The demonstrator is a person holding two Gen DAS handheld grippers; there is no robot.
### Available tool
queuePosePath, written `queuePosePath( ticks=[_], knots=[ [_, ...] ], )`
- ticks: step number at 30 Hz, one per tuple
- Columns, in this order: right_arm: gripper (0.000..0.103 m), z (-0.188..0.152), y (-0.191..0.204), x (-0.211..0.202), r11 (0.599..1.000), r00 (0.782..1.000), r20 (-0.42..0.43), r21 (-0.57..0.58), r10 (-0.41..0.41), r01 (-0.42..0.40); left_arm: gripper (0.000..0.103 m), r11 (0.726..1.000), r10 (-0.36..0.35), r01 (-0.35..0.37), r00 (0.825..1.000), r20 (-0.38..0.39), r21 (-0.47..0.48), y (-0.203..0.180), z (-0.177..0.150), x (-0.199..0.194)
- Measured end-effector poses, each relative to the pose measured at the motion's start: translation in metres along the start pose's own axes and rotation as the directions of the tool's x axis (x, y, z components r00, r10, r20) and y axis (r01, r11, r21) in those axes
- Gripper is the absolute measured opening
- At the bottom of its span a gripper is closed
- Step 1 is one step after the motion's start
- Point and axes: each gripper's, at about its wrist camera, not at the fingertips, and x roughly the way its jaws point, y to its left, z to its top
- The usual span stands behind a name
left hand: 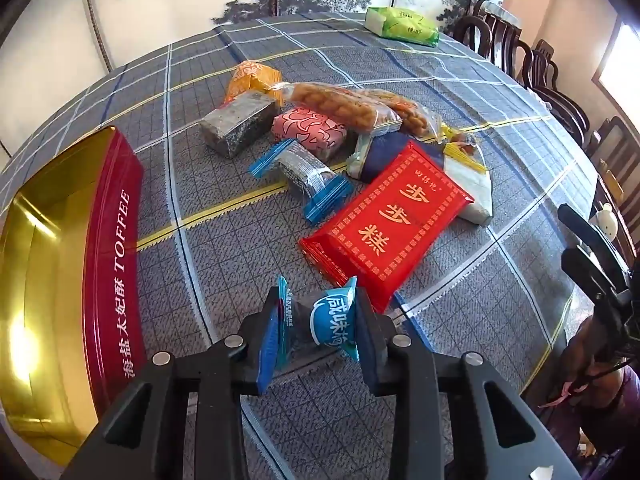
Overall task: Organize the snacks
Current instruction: 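Carry the blue candy packet in the left tool toward the tin while the right tool grasps the red packet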
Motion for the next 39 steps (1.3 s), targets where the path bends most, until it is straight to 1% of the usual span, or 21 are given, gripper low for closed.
queuePosePath(
  ticks=[4,5,6,10,13,15,18,20,21,22,23,24,26,29,32,33,35,36,38,39],
  knots=[
    [0.103,0.001,0.000,0.004,1.000,1.000,-0.010,0.010,-0.004,0.004,0.030,0.998,0.002,0.001,0.999,0.047,-0.066,-0.009,-0.011,-0.020],
    [0.103,0.001,0.001,0.006,1.000,1.000,-0.015,0.012,-0.003,0.003,0.030,0.997,-0.012,0.016,0.998,0.061,-0.072,-0.012,-0.013,-0.026],
    [0.103,0.002,0.001,0.009,1.000,1.000,-0.021,0.014,-0.006,0.006,0.030,0.997,-0.024,0.029,0.997,0.071,-0.075,-0.015,-0.015,-0.031],
    [0.103,-0.001,-0.002,0.008,1.000,1.000,-0.028,0.018,-0.008,0.009,0.030,0.997,-0.037,0.043,0.994,0.107,-0.059,-0.023,-0.016,-0.048],
    [0.103,-0.002,0.005,0.011,1.000,1.000,-0.018,0.001,-0.011,0.011,0.030,0.997,-0.034,0.042,0.991,0.127,-0.059,-0.023,-0.016,-0.061],
    [0.103,-0.001,0.013,0.009,1.000,1.000,-0.019,-0.024,0.010,-0.010,0.030,0.997,-0.029,0.038,0.989,0.143,-0.062,-0.021,-0.016,-0.070],
    [0.102,0.002,0.022,0.008,0.996,0.998,-0.045,-0.069,0.051,-0.054,0.030,0.998,-0.007,0.017,0.986,0.167,-0.057,-0.019,-0.017,-0.081],
    [0.093,0.012,0.019,0.011,0.995,0.995,-0.073,-0.064,0.070,-0.075,0.031,0.998,0.003,0.008,0.984,0.180,-0.059,-0.017,-0.018,-0.086],
    [0.081,0.019,0.014,0.014,0.995,0.993,-0.089,-0.056,0.072,-0.077,0.031,0.998,0.002,0.010,0.983,0.183,-0.062,-0.015,-0.018,-0.087],
    [0.067,0.027,0.008,0.018,0.997,0.993,-0.107,-0.043,0.057,-0.062,0.031,0.998,0.000,0.012,0.983,0.185,-0.064,-0.014,-0.019,-0.088],
    [0.062,0.034,0.001,0.023,0.999,0.989,-0.138,-0.013,0.045,-0.048,0.031,0.998,0.000,0.013,0.982,0.187,-0.066,-0.013,-0.019,-0.089],
    [0.059,0.043,-0.006,0.031,0.999,0.986,-0.163,0.012,0.036,-0.035,0.031,0.998,0.001,0.012,0.982,0.189,-0.070,-0.012,-0.019,-0.089],
    [0.059,0.058,-0.016,0.044,0.998,0.982,-0.184,0.055,0.042,-0.032,0.031,0.998,-0.002,0.015,0.982,0.191,-0.069,-0.011,-0.019,-0.089],
    [0.059,0.072,-0.015,0.067,1.000,0.979,-0.205,0.000,-0.005,0.005,0.031,0.998,0.009,0.002,0.981,0.194,-0.059,-0.009,-0.019,-0.091],
    [0.059,0.075,-0.016,0.079,1.000,0.975,-0.223,0.026,-0.002,0.008,0.031,0.998,0.018,-0.006,0.979,0.205,-0.060,-0.005,-0.018,-0.096],
    [0.059,0.076,-0.015,0.078,0.999,0.977,-0.215,0.036,0.009,-0.001,0.031,0.998,0.022,-0.009,0.978,0.207,-0.065,-0.003,-0.019,-0.097],
    [0.059,0.078,-0.004,0.072,0.997,0.978,-0.199,0.039,0.068,-0.062,0.031,0.997,0.030,-0.015,0.977,0.212,-0.073,0.002,-0.018,-0.100],
    [0.060,0.076,0.005,0.073,0.993,0.968,-0.225,0.047,0.115,-0.108,0.031,0.997,0.033,-0.016,0.976,0.214,-0.077,0.004,-0.018,-0.101],
    [0.060,0.065,0.023,0.079,0.977,0.930,-0.300,0.101,0.212,-0.190,0.031,0.996,0.034,-0.015,0.974,0.222,-0.085,0.008,-0.018,-0.104],
    [0.060,0.057,0.034,0.078,0.972,0.918,-0.320,0.099,0.236,-0.215,0.031,0.996,0.033,-0.013,0.973,0.228,-0.089,0.010,-0.019,-0.106]
  ],
)
